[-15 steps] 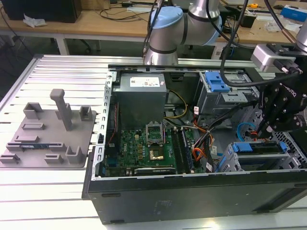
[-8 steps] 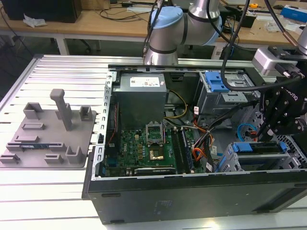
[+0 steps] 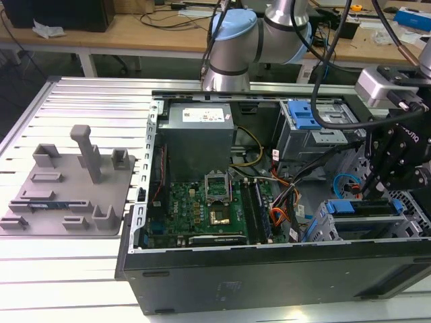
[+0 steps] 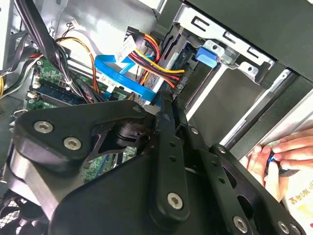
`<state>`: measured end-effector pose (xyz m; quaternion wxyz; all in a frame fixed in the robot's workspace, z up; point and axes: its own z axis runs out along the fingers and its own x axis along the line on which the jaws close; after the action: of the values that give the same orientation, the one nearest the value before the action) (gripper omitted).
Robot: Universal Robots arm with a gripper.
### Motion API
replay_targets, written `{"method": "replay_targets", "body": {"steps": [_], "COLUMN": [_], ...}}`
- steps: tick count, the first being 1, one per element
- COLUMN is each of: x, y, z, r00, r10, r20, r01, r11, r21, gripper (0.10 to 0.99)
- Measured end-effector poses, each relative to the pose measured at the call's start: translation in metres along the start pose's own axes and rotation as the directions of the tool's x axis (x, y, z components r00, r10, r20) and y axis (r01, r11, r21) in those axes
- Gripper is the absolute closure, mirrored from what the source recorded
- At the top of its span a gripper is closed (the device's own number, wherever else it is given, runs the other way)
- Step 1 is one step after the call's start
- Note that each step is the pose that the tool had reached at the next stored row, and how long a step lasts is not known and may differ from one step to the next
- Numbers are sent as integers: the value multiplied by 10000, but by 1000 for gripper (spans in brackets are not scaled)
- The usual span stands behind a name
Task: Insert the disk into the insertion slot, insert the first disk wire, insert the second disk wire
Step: 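Insert the second disk wire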
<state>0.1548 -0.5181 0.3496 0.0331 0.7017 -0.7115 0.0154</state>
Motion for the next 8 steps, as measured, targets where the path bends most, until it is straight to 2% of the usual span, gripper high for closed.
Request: {"method": "replay_targets", "body": {"steps": [8], "x": [10], "y": [-1], "z": [24], "r00": [10000], "r10": [-59], "r20": [-3], "r01": [59], "r11": [10000], "r21": [4], "gripper": [925]}}
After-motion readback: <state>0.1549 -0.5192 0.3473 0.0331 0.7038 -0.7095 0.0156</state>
